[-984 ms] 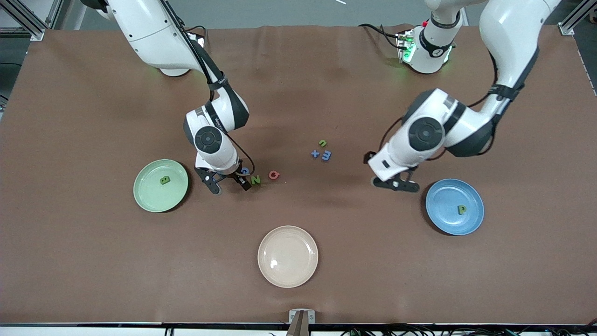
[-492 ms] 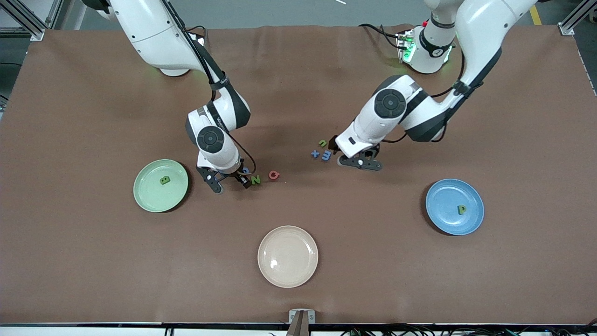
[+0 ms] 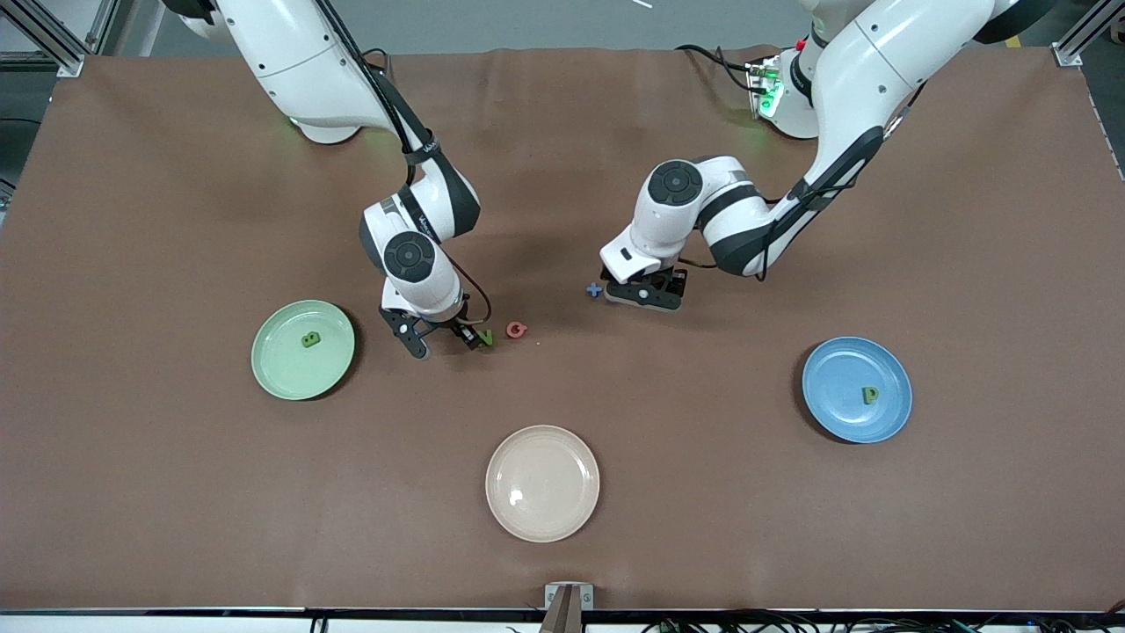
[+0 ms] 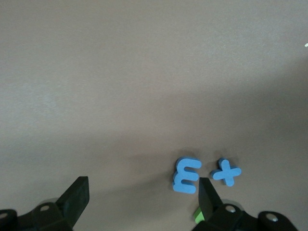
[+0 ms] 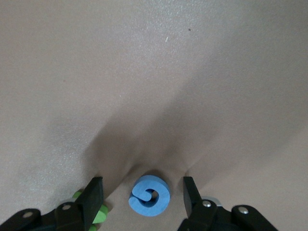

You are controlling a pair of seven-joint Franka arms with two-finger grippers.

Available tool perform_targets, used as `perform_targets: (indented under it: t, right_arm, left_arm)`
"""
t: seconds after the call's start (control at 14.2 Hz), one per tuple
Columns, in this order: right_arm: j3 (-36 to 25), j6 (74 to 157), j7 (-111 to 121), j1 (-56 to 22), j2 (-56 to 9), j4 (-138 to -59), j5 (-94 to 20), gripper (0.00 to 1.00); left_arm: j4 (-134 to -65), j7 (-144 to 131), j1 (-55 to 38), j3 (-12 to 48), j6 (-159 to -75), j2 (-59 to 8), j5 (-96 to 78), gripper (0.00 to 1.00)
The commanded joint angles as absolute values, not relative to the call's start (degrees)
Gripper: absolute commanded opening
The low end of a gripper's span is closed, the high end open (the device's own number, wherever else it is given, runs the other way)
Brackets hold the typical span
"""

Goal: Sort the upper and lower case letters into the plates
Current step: 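Grasp the blue G with the right gripper while the left gripper grasps the E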

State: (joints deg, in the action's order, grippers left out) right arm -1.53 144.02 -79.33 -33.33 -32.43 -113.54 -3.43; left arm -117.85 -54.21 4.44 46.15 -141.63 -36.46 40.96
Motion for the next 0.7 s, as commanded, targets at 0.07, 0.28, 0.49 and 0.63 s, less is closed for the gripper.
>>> perform_targets:
  t: [0.07, 0.28, 0.49, 0.63]
  right_arm:
    - [-1.9, 143.9, -80.5, -34.4, -32.3, -114.1, -3.6, 0.64]
    - [-2.0, 143.7, -80.3, -34.5, -32.3, -114.1, -3.6, 0.4]
    - [-2.0, 143.5, -79.8, -33.7, -31.8, -114.1, -3.6, 0.0]
    - [-2.1, 140.8, -76.0, -31.2, -30.2, -113.7, -3.5, 0.0]
  left_arm:
    - [-114.4, -55.1, 0.6, 44.5, -139.7, -38.4, 42.4, 0.99]
    - [-113.9, -54.6, -0.2, 43.9, -138.1, -39.1, 42.4, 0.92]
    - [-113.0, -54.9, -0.3, 44.0, -138.1, -40.3, 42.4, 0.75]
    - [-112.3, -54.9, -1.1, 43.9, -138.0, -41.0, 42.2, 0.75]
